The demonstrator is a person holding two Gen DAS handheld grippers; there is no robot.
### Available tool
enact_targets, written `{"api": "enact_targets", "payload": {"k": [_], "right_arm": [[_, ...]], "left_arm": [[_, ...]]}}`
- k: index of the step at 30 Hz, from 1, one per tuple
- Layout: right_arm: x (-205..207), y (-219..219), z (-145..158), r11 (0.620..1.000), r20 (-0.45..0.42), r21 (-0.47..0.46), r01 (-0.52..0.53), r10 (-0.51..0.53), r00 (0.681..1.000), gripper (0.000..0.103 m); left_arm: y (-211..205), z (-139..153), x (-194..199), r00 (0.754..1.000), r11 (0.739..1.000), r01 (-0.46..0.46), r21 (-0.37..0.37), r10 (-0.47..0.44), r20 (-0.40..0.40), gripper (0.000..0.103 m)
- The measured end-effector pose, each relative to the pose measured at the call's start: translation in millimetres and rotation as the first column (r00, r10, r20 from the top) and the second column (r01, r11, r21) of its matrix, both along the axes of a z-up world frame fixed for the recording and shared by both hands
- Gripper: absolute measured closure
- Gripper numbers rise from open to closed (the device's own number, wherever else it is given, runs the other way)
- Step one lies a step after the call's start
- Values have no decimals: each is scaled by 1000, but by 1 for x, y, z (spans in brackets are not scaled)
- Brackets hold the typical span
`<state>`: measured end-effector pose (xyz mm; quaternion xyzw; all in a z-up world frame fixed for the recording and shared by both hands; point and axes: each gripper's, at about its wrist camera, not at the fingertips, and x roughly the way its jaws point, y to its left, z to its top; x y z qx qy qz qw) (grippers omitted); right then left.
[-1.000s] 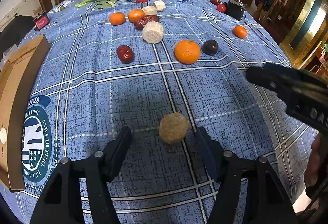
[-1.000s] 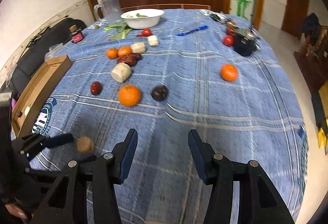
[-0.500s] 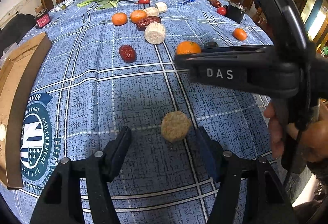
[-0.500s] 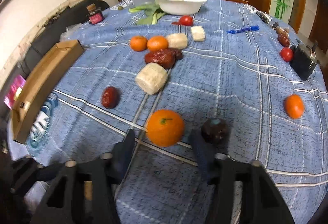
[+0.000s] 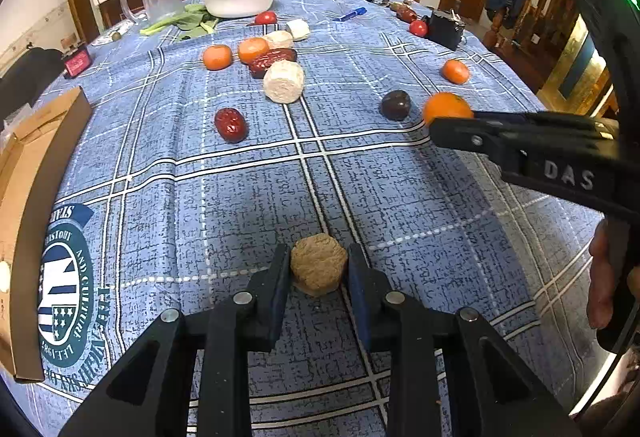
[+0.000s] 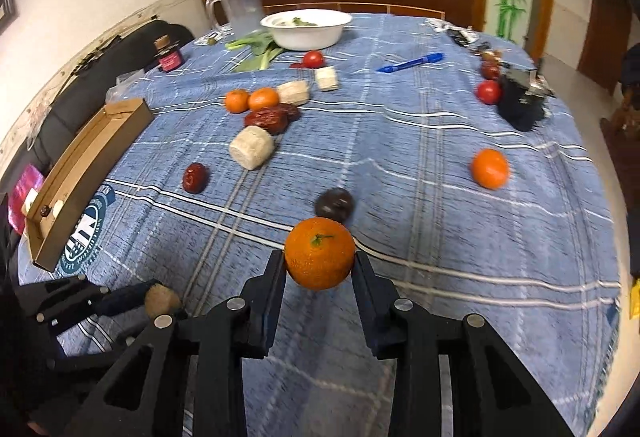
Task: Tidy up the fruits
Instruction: 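Grasp a mandarin orange with the right tool while the left tool grasps a tan ball, then carry the orange and tan ball in both tools over the cardboard tray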
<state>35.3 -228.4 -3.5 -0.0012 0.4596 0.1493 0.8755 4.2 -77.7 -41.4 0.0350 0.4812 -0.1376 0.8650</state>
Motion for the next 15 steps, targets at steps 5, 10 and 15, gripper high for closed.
{"api": "enact_targets", "payload": {"k": [5,10,15], "right_arm": [[-14,-3,5,999,17,-24,23,-23,1000,67],[-24,5,9,999,25,-21,33,-32,999,67],[-24,30,14,1000,26,-20,24,-24,999,67]], "left_arm": [[16,11,-1,999,999,-27,-24,28,16,76],[43,29,-7,996,997,-65,-46,67,51,76],[81,43,-12,990,991,-113,-66,117,72,76]]}}
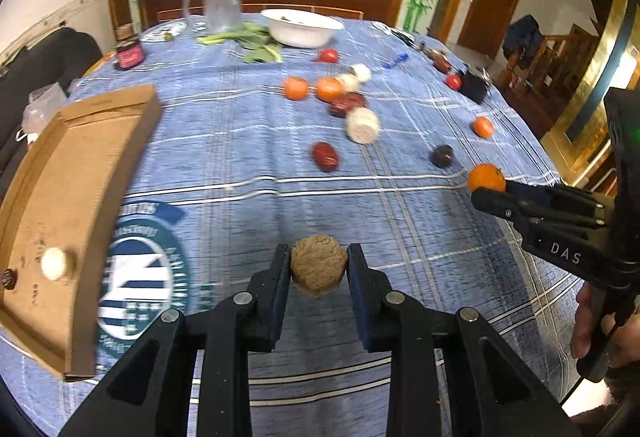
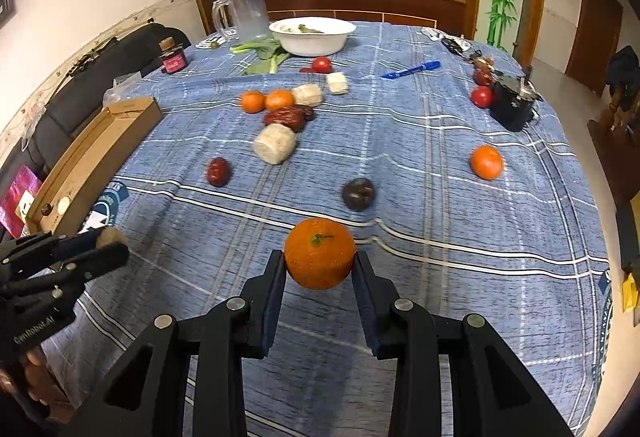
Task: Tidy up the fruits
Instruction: 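Carry the orange and tan ball in both tools over the cardboard tray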
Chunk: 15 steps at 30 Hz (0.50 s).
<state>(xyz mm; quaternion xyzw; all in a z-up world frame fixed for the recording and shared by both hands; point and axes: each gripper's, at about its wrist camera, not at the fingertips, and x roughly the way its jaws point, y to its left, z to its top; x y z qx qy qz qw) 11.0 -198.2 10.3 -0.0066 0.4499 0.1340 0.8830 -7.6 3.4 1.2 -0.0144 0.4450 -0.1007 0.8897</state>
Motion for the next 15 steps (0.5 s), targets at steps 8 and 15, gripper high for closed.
{"api": "enact_targets", "payload": {"k": [8,15], "right_arm": [[7,57,9,998,4,10,-61,61,998,66],[17,117,16,991,4,15,-136,136,991,66]], "left_arm": [[56,13,-6,996,996,-84,-12,84,22,76],[116,21,-9,984,985,-170,-23,170,44,76]]}}
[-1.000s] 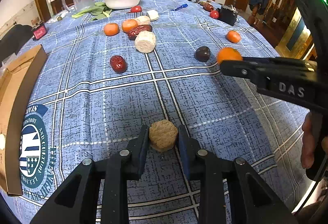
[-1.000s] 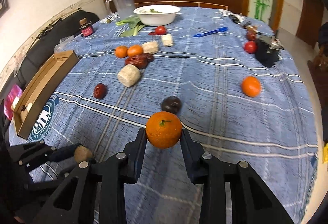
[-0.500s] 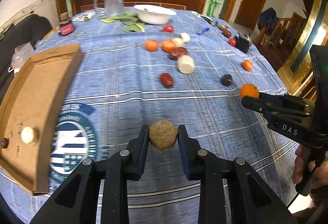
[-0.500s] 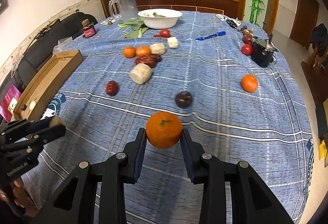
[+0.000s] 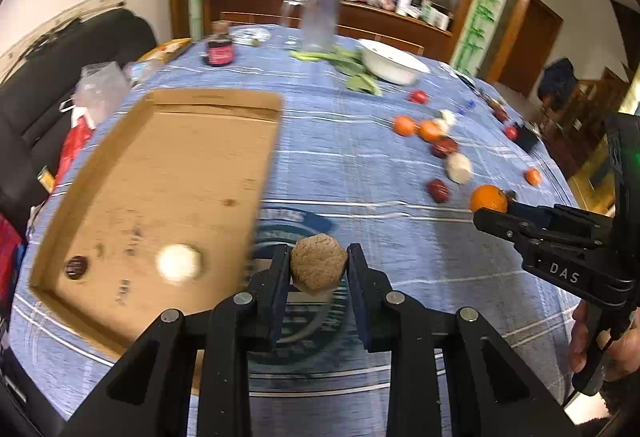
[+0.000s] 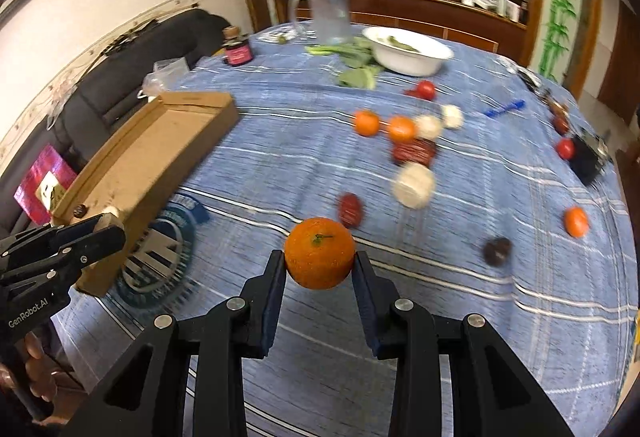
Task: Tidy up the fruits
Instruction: 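Carry the orange and tan ball in both tools over the cardboard tray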
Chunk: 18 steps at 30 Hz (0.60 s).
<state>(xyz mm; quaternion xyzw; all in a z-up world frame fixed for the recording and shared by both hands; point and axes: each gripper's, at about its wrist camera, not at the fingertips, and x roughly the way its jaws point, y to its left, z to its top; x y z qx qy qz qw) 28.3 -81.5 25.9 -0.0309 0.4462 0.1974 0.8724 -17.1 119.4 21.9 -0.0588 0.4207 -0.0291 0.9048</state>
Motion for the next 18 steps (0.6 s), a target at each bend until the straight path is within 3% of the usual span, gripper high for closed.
{"api": "enact_targets", "payload": {"k": [18], "right_arm": [[27,168,16,974,16,27,-224,223,975,65]], "left_arm": [[143,-7,12,976,976,-215,18,215,-15,76]]}}
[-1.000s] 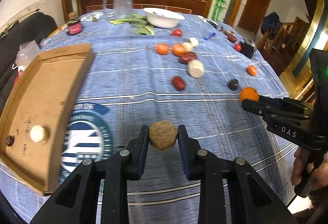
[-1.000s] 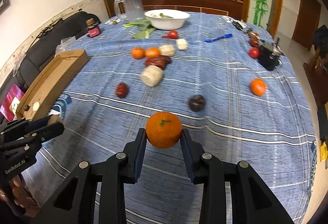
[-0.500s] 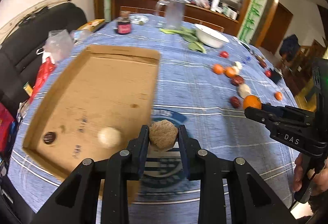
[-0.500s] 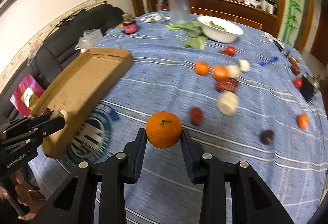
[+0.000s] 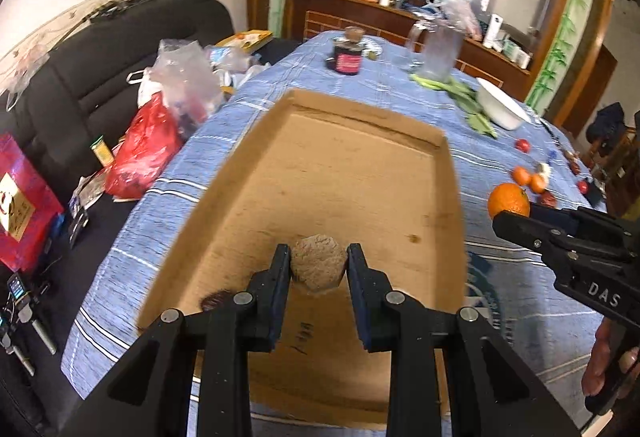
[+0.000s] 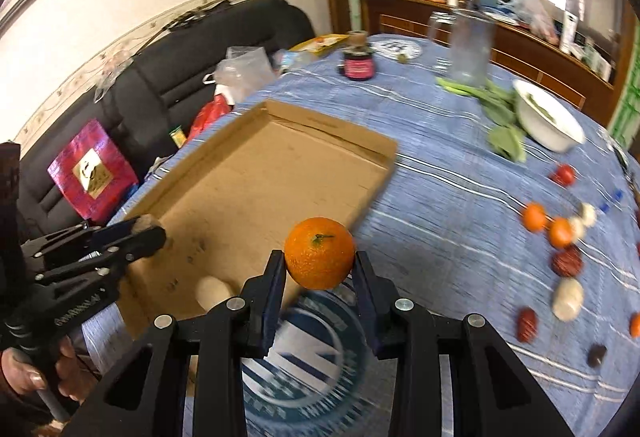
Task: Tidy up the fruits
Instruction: 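Carry the orange and tan ball in both tools over the cardboard tray, then open both tools to release the orange and ball into the tray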
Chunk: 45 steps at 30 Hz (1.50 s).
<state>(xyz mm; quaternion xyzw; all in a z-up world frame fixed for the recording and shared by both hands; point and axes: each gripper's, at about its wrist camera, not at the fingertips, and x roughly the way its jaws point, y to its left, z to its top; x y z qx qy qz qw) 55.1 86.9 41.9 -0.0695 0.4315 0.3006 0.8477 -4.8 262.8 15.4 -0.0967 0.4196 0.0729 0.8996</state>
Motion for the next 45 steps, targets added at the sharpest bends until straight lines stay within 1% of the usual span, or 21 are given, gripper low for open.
{"api": "enact_targets", "payload": {"k": [3,9,14,20,23,27,28,29,30,36,38,41,45], "right_arm": [[4,25,-8,999,0,-17,-32,32,1000,65],[16,58,-35,997,-50,-49,-52,49,998,65],[23,69,-51,996,-81,-65,-57,51,995,65],[29,72,-60,996,-105,-69,-52,45,993,64],[26,75,-61,995,-99,-79,-59,51,994,64],[25,72,-60,996,-110,-69,-64,56,992,64],[24,71,-60,996,-111,-68,-65,57,992,64],[24,71,-59,995,-112,-68,-66,58,992,64],[23,70,-59,996,-113,-68,-66,58,992,64],[17,59,-50,997,-106,-47,-57,52,993,64],[14,55,-45,997,-92,-46,-56,52,994,64],[8,47,-37,998,-80,-34,-51,48,996,64],[-5,30,-30,999,-70,-25,-48,46,996,64]], "left_arm": [[14,-8,5,1000,1000,-20,0,20,-24,76],[36,-25,18,996,999,-50,-18,48,-78,76],[42,-34,26,993,998,-57,-38,53,-107,76],[45,-42,31,989,997,-63,-48,56,-135,76],[47,-44,32,987,996,-72,-48,64,-144,76],[47,-44,31,987,996,-78,-51,70,-147,74],[47,-44,30,986,995,-82,-49,74,-147,71],[46,-43,29,986,995,-85,-48,77,-148,65],[46,-42,28,986,995,-90,-45,82,-145,63],[41,-34,16,986,994,-110,-25,106,-126,59],[39,-32,12,985,993,-121,-18,118,-126,54],[36,-29,4,984,990,-137,-15,134,-120,54],[25,-22,-8,984,990,-141,8,141,-105,54]]}}
